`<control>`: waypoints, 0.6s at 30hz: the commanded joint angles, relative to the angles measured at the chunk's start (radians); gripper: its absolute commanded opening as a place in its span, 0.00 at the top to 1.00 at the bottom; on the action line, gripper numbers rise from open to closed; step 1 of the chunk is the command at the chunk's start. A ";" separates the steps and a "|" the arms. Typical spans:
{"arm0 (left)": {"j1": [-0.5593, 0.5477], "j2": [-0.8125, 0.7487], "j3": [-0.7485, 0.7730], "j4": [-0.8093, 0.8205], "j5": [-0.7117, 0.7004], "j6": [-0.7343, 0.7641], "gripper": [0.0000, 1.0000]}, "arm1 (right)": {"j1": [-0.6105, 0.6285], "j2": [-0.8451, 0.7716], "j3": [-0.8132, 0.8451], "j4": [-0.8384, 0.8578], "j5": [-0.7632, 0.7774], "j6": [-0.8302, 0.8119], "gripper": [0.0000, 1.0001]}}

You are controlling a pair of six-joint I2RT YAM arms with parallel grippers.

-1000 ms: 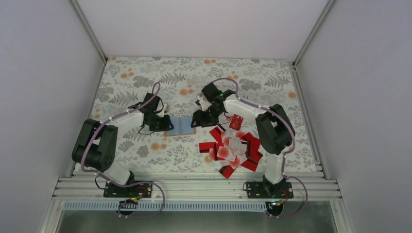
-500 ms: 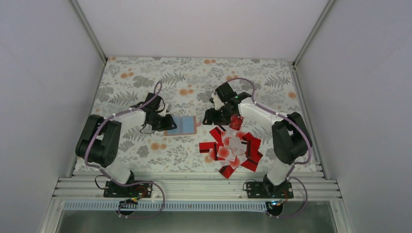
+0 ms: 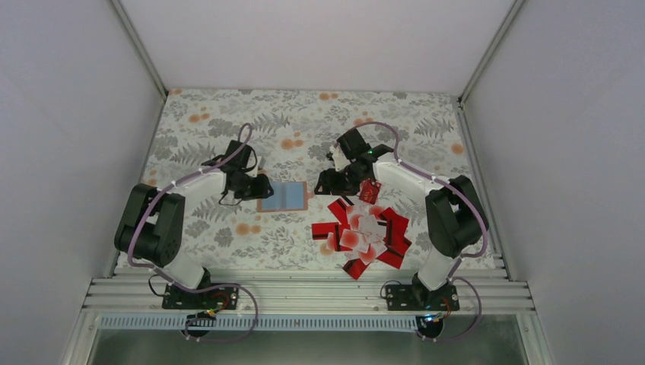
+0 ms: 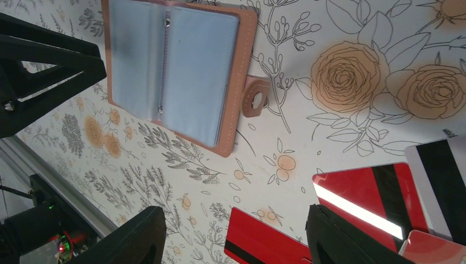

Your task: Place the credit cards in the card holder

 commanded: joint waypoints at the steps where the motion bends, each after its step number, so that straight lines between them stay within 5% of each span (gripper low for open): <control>1: -0.004 0.012 -0.012 0.025 0.018 0.000 0.61 | -0.002 0.014 0.022 0.021 -0.028 0.000 0.35; 18: -0.022 0.036 0.009 0.004 -0.050 -0.029 0.57 | -0.003 0.044 0.012 0.040 -0.053 -0.015 0.35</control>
